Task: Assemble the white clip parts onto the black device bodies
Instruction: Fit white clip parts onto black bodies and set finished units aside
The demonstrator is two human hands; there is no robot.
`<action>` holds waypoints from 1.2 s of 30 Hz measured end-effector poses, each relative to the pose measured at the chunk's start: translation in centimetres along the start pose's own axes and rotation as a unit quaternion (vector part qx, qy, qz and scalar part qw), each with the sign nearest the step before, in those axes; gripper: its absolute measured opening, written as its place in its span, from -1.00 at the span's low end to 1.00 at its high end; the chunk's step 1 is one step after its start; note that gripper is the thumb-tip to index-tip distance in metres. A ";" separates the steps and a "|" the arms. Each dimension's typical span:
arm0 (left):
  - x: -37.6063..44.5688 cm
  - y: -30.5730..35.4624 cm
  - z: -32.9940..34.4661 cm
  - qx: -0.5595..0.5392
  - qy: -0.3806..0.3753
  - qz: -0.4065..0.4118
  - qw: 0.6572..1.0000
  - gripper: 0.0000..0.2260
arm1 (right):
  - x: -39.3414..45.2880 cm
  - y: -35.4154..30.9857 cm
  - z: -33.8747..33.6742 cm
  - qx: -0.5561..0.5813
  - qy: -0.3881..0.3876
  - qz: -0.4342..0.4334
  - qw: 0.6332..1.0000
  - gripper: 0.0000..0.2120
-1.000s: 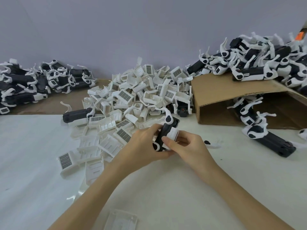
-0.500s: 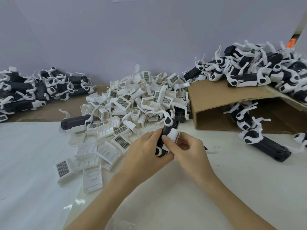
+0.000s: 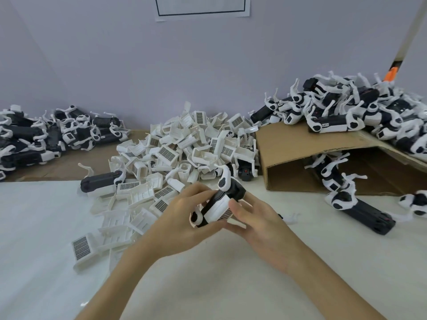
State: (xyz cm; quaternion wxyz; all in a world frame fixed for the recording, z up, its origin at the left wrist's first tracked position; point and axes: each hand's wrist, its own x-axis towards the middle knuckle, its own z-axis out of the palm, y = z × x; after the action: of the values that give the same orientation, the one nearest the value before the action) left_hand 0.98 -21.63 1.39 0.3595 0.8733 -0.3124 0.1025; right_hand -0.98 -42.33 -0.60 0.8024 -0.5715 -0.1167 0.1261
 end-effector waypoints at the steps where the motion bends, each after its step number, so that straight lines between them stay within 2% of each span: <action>1: 0.0 0.0 0.0 0.000 -0.004 0.005 1.000 -0.65 | 0.1 0.0 -0.1 0.022 -0.005 0.003 1.000 -0.61; 6: 0.0 0.8 1.0 -0.008 0.025 0.028 0.999 -0.69 | 0.2 0.4 -0.2 0.088 0.016 -0.002 0.996 -0.56; 9: -0.1 1.1 1.6 0.005 0.040 0.059 0.997 -0.75 | 0.1 0.5 -0.2 0.085 0.010 -0.016 0.996 -0.51; 13: -0.2 1.4 1.8 0.013 0.053 0.077 0.996 -0.75 | 0.2 0.7 -0.4 0.082 0.010 -0.034 0.996 -0.34; 20: -0.3 1.2 1.5 0.017 0.042 0.084 0.995 -0.76 | 0.0 0.9 -0.1 0.096 0.026 -0.037 0.994 -0.30; 23: -0.3 1.2 1.6 0.001 0.039 0.071 0.997 -0.75 | -0.1 0.7 0.1 0.086 0.033 -0.041 0.995 -0.33; 27: 0.0 1.2 1.5 -0.108 0.030 0.019 0.994 -0.76 | 0.2 0.3 0.2 0.063 0.050 -0.061 0.995 -0.55; 29: -0.1 0.9 1.4 -0.145 0.023 0.001 0.989 -0.76 | 0.2 0.2 0.2 0.008 0.064 -0.089 0.994 -0.55; 32: -0.1 0.4 1.6 -0.145 0.024 -0.001 0.989 -0.76 | -0.1 0.1 0.1 -0.076 0.092 -0.123 0.985 -0.60; 36: -0.1 0.3 2.2 -0.126 0.054 0.030 0.990 -0.73 | -0.4 -0.3 -0.2 -0.086 0.083 -0.134 0.984 -0.62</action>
State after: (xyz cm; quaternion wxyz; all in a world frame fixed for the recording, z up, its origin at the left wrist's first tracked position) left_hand 0.64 -23.29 -0.05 0.4801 0.8045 -0.3288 0.1194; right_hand -1.30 -42.74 -0.42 0.7671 -0.6257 -0.1357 -0.0407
